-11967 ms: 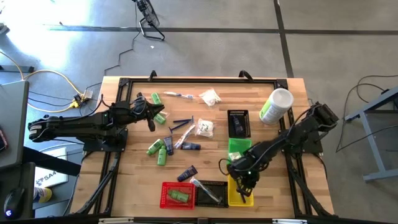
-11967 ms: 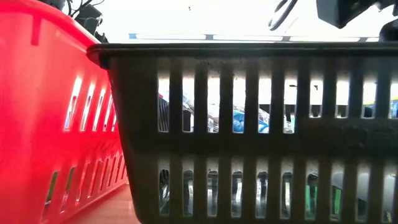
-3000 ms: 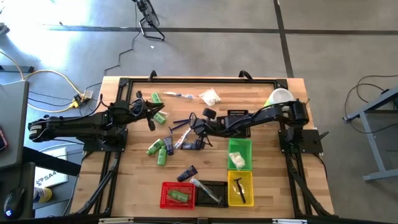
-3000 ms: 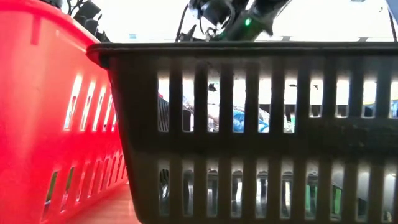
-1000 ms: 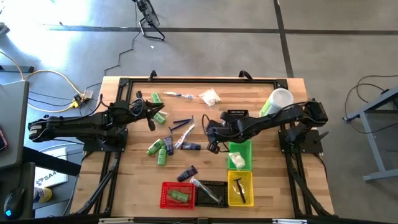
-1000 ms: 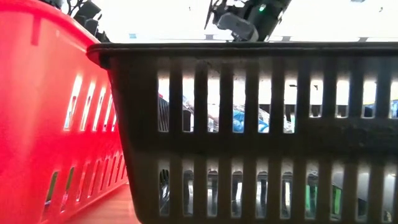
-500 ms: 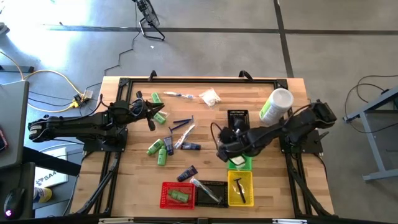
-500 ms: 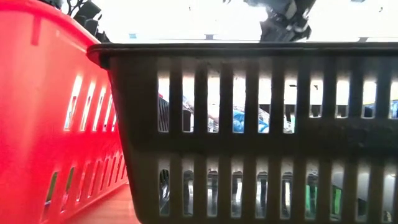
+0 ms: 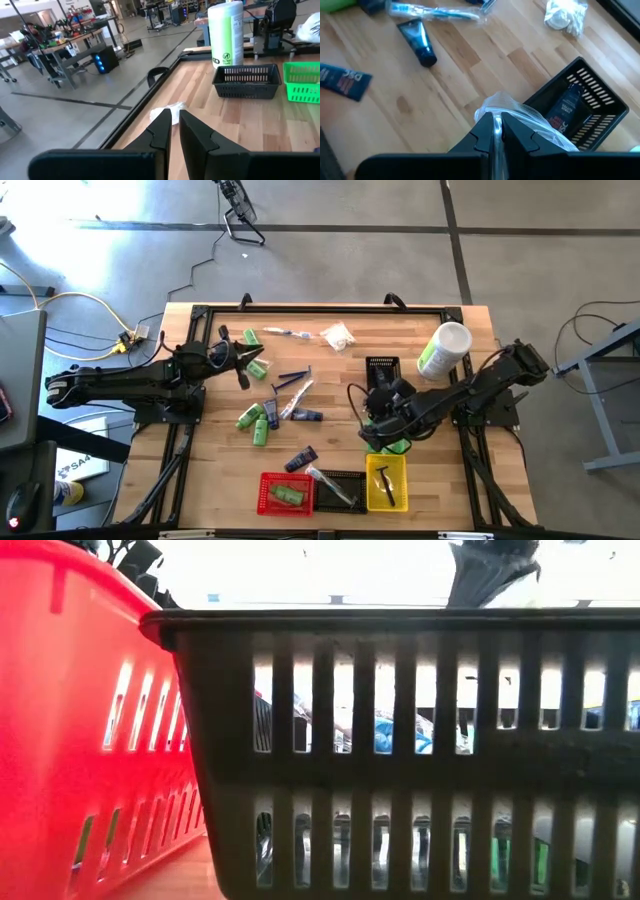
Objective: Pick & Place Travel size toiletries
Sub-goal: Put the bottom cotton pack into the green bin
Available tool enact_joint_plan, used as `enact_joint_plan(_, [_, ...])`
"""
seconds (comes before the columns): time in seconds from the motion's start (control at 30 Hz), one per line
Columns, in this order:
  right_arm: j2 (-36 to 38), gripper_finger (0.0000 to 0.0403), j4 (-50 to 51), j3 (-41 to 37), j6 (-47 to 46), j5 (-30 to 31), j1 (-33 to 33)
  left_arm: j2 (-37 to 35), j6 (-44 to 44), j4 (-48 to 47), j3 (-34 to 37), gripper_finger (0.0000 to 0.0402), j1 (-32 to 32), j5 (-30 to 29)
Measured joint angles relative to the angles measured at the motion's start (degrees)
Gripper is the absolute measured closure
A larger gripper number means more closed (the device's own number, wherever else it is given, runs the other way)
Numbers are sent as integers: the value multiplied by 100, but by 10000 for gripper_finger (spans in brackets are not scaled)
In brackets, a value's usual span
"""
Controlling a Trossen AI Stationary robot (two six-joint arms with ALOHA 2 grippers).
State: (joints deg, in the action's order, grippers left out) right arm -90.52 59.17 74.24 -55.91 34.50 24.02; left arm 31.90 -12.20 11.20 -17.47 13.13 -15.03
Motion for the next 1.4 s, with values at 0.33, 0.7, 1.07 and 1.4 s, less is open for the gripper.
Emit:
enact_joint_plan(0.33, [132,384,75,-4,-4,-188,426,2,-19,198,0,371,0,-6])
enact_joint_plan(0.7, [170,384,70,-4,-445,-848,605,2,-129,250,0,371,0,-6])
enact_joint_plan(1.07, [170,384,-262,-823,-1047,-897,638,2,-113,245,0,371,0,-6])
enact_joint_plan(1.4, [164,381,-724,-1154,-1042,-920,546,2,-86,235,0,371,0,-4])
